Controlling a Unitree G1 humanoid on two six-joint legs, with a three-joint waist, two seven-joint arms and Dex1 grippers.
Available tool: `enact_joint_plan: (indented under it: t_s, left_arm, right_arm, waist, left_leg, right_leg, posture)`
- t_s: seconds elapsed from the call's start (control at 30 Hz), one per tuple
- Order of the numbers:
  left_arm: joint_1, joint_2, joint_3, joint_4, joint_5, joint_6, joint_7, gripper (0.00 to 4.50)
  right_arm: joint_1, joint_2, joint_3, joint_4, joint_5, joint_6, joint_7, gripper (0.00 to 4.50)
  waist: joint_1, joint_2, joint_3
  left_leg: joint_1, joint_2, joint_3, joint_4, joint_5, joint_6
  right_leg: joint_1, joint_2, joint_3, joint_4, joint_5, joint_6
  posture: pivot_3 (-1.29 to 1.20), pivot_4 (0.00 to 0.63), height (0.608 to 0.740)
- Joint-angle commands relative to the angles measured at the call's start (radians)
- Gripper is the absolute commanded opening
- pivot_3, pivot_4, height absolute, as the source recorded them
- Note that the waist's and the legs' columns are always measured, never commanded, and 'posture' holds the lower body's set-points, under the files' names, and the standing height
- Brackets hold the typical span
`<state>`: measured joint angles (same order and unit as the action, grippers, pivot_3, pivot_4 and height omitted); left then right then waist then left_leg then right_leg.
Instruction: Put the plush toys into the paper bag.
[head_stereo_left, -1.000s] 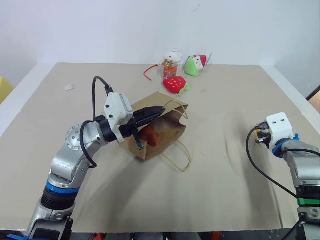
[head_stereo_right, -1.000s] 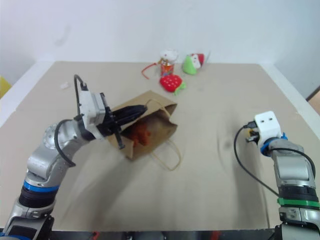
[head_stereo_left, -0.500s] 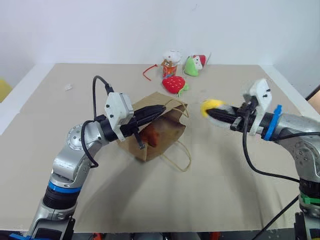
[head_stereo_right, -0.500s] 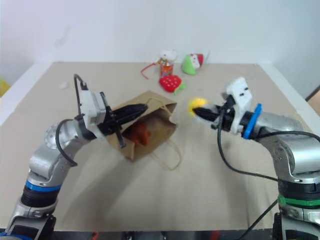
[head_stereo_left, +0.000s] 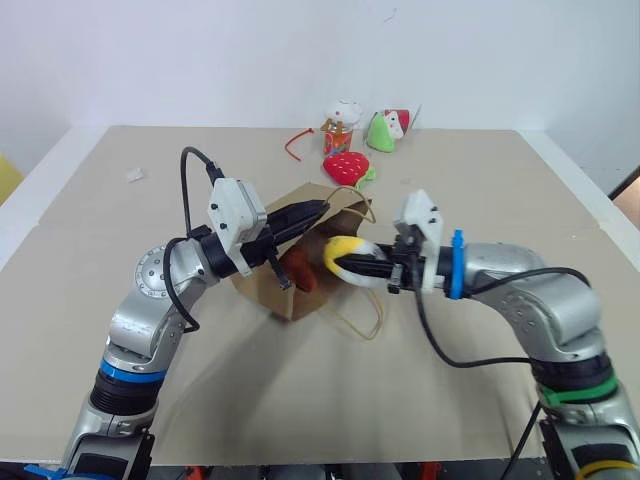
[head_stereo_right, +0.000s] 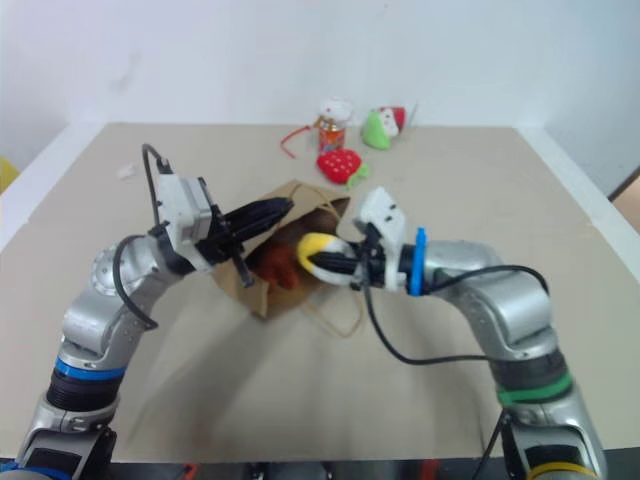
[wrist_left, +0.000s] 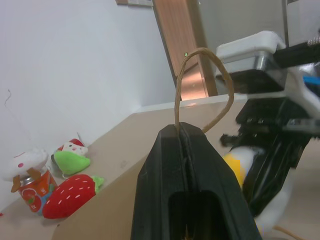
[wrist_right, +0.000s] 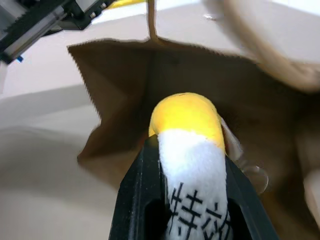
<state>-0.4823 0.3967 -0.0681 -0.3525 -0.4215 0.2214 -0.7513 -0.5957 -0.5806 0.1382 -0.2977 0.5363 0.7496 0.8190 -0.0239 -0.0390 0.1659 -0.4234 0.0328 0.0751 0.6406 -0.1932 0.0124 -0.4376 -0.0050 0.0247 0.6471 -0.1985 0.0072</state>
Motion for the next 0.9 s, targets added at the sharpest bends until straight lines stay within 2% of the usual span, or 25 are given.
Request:
enact_joint_plan:
  t_s: [0.03, 0.1, 0.23, 0.3, 0.33, 0.37, 0.4, 0.43, 0.53, 0.57, 0.73, 0.83, 0.9]
  left_arm:
    - [-0.014, -0.003, 0.014, -0.032, -0.006, -0.011, 0.010, 0.00]
    - [-0.011, -0.003, 0.012, -0.036, -0.006, -0.009, 0.012, 0.00]
    - [-0.008, -0.004, 0.010, -0.046, -0.006, -0.003, 0.018, 0.00]
    - [-0.006, -0.001, 0.011, -0.052, -0.007, 0.000, 0.020, 0.00]
    - [-0.005, 0.001, 0.012, -0.055, -0.007, 0.001, 0.020, 0.00]
    - [-0.002, 0.003, 0.013, -0.057, -0.007, 0.002, 0.020, 0.00]
    - [0.000, 0.005, 0.014, -0.059, -0.008, 0.003, 0.021, 0.00]
    - [0.001, 0.005, 0.013, -0.060, -0.007, 0.004, 0.021, 0.00]
    - [0.004, 0.003, 0.009, -0.063, -0.005, 0.004, 0.023, 0.00]
    - [0.005, 0.003, 0.007, -0.063, -0.005, 0.004, 0.023, 0.00]
    - [0.000, 0.003, 0.005, -0.054, -0.005, 0.001, 0.026, 0.00]
    - [0.000, 0.001, 0.003, -0.050, -0.007, 0.000, 0.025, 0.00]
    - [-0.002, 0.001, -0.003, -0.046, -0.004, -0.005, 0.019, 0.00]
  right_arm:
    - [-0.070, 0.085, 0.057, 0.131, -0.128, -0.165, -0.044, 0.28]
    - [-0.101, 0.149, 0.086, 0.223, -0.196, -0.248, -0.081, 0.28]
    - [-0.112, 0.194, 0.131, 0.335, -0.297, -0.371, -0.085, 0.28]
    - [-0.111, 0.203, 0.130, 0.352, -0.313, -0.396, -0.072, 1.32]
    - [-0.110, 0.205, 0.124, 0.349, -0.308, -0.394, -0.062, 1.50]
    - [-0.106, 0.200, 0.120, 0.332, -0.294, -0.381, -0.043, 2.09]
    - [-0.100, 0.187, 0.114, 0.302, -0.277, -0.363, -0.021, 2.25]
    - [-0.093, 0.172, 0.107, 0.272, -0.262, -0.347, -0.002, 2.61]
    - [-0.074, 0.126, 0.074, 0.188, -0.230, -0.305, 0.031, 4.12]
    - [-0.069, 0.109, 0.063, 0.165, -0.226, -0.291, 0.033, 4.33]
    - [0.008, -0.019, -0.065, -0.032, -0.101, -0.122, 0.065, 4.33]
    - [0.032, -0.039, -0.095, -0.079, -0.070, -0.069, 0.042, 4.33]
    - [0.069, -0.092, -0.129, -0.099, -0.064, -0.046, 0.053, 4.33]
  waist:
    - [0.000, 0.000, 0.000]
    - [0.001, 0.000, 0.000]
    - [0.001, 0.000, 0.000]
    - [0.002, 0.000, 0.000]
    - [0.002, 0.000, 0.000]
    - [0.002, 0.000, 0.000]
    - [0.002, 0.000, 0.000]
    - [0.002, 0.000, 0.000]
    - [0.002, 0.000, 0.000]
    - [0.002, 0.000, 0.000]
    - [0.003, 0.000, 0.000]
    - [0.005, 0.000, 0.000]
    - [0.003, 0.000, 0.000]
  left_leg:
    - [0.000, 0.000, 0.000, 0.000, 0.000, 0.000]
    - [0.000, 0.000, 0.001, 0.000, 0.000, 0.000]
    - [-0.001, 0.000, 0.001, 0.000, 0.000, 0.000]
    - [-0.002, -0.002, 0.001, -0.001, 0.000, 0.000]
    - [-0.002, -0.002, 0.001, -0.001, 0.000, 0.000]
    - [-0.002, -0.002, 0.001, 0.000, 0.000, 0.000]
    - [-0.002, -0.002, 0.001, 0.000, 0.000, 0.000]
    - [-0.002, -0.002, 0.001, 0.000, 0.000, 0.000]
    - [-0.002, -0.001, 0.001, 0.000, 0.000, 0.000]
    - [-0.002, -0.001, 0.001, 0.000, 0.000, 0.000]
    - [-0.002, -0.001, 0.001, 0.000, 0.000, 0.000]
    - [-0.002, -0.001, 0.000, 0.000, 0.000, 0.000]
    - [-0.002, -0.001, 0.001, 0.000, 0.000, 0.000]
  right_leg:
    - [0.000, 0.000, 0.000, 0.000, 0.000, 0.000]
    - [-0.001, 0.000, 0.000, 0.000, 0.001, 0.000]
    - [-0.001, -0.001, 0.000, 0.001, 0.000, 0.000]
    - [-0.001, -0.002, 0.000, 0.000, 0.000, 0.000]
    - [-0.001, -0.003, 0.000, 0.000, 0.000, 0.001]
    - [-0.002, -0.003, 0.000, 0.000, 0.000, 0.001]
    - [-0.002, -0.003, 0.001, 0.000, 0.000, 0.001]
    - [-0.002, -0.003, 0.001, 0.000, 0.000, 0.001]
    - [-0.002, -0.002, 0.001, 0.000, 0.000, 0.001]
    - [-0.002, -0.002, 0.000, 0.001, 0.000, 0.001]
    - [-0.001, -0.002, 0.000, 0.001, 0.000, 0.000]
    - [-0.001, -0.003, 0.000, 0.000, 0.000, 0.000]
    - [-0.001, -0.003, 0.000, 0.000, 0.000, 0.001]
  posture:
    - [0.00, 0.150, 0.740]
    - [0.00, 0.150, 0.740]
    - [0.00, 0.150, 0.740]
    - [0.00, 0.150, 0.740]
    - [0.00, 0.150, 0.740]
    - [0.00, 0.150, 0.740]
    - [0.00, 0.150, 0.740]
    - [0.00, 0.150, 0.740]
    - [0.00, 0.150, 0.740]
    - [0.00, 0.150, 0.740]
    - [0.00, 0.150, 0.740]
    - [0.00, 0.150, 0.740]
    - [0.00, 0.150, 0.740]
